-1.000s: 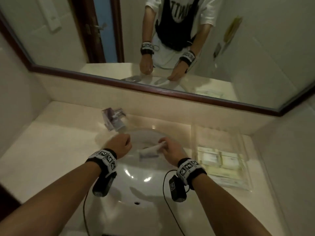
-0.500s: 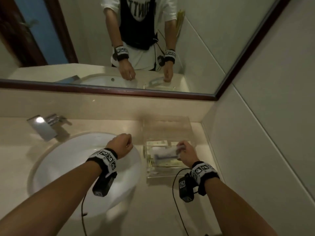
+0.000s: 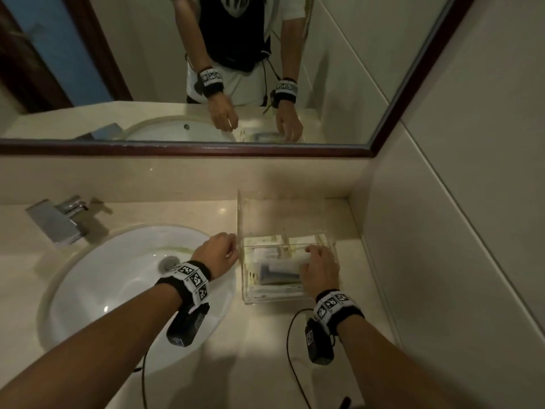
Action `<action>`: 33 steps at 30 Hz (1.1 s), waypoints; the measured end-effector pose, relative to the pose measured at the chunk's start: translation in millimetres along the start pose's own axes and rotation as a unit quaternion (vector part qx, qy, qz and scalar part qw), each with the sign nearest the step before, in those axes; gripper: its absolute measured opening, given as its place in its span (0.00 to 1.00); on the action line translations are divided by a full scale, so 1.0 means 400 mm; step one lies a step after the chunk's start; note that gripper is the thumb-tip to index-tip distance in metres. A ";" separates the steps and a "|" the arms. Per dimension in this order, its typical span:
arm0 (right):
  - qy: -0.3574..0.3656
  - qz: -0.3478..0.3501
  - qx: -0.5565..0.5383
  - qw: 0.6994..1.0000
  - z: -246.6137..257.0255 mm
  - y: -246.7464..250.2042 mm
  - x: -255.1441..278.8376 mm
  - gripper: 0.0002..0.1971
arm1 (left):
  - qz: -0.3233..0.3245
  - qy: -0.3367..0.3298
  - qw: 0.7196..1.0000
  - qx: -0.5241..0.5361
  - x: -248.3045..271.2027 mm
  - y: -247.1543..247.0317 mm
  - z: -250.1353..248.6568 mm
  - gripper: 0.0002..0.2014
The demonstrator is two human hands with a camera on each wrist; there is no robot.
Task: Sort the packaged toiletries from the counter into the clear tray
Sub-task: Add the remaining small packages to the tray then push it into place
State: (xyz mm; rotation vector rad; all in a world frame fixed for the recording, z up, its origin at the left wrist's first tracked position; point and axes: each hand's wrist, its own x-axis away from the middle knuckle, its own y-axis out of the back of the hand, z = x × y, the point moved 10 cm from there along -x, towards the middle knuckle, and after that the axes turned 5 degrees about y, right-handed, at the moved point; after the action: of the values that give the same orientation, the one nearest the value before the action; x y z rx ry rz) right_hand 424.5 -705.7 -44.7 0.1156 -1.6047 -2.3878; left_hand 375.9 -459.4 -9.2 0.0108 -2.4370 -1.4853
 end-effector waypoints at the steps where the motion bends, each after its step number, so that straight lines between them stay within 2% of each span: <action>1: 0.024 -0.002 0.008 1.000 0.015 -0.005 0.001 0.18 | -0.002 -0.005 1.000 0.004 0.001 -0.010 -0.010 0.08; 3: 0.064 0.002 0.024 0.998 0.031 -0.025 0.006 0.22 | -0.010 -0.023 1.000 -0.017 -0.001 -0.040 -0.034 0.15; 5: 0.094 0.017 0.044 0.994 0.041 -0.051 0.013 0.29 | -0.009 -0.033 0.997 -0.065 -0.002 -0.085 -0.055 0.28; 7: 0.103 0.054 0.053 0.992 0.037 -0.089 0.021 0.33 | -0.005 -0.051 0.994 -0.097 0.004 -0.137 -0.087 0.33; 10: 0.113 0.077 0.064 0.988 0.027 -0.119 0.026 0.37 | -0.017 -0.083 0.989 -0.122 0.015 -0.207 -0.142 0.34; 13: 0.112 0.101 0.076 0.986 0.010 -0.142 0.035 0.40 | 0.001 -0.093 0.986 -0.138 0.026 -0.278 -0.163 0.32; 17: 0.101 0.118 0.088 0.984 -0.015 -0.147 0.025 0.37 | -0.021 -0.085 0.983 -0.161 0.023 -0.323 -0.161 0.31; 24: 0.107 0.110 0.117 0.981 -0.027 -0.157 0.019 0.38 | -0.037 -0.083 0.978 -0.187 0.017 -0.331 -0.157 0.30; 30: 0.117 0.089 0.118 0.982 -0.030 -0.158 0.017 0.35 | -0.042 -0.125 0.972 -0.193 0.021 -0.319 -0.169 0.27; 33: 0.121 0.078 0.114 0.983 -0.027 -0.154 0.017 0.35 | -0.049 -0.125 0.973 -0.190 0.022 -0.314 -0.167 0.27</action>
State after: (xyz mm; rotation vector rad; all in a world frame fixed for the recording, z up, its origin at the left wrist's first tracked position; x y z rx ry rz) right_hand 409.6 -695.4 -105.0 0.3012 -1.6952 -1.9827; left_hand 366.2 -577.8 -88.0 -0.1456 -2.3162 -2.0895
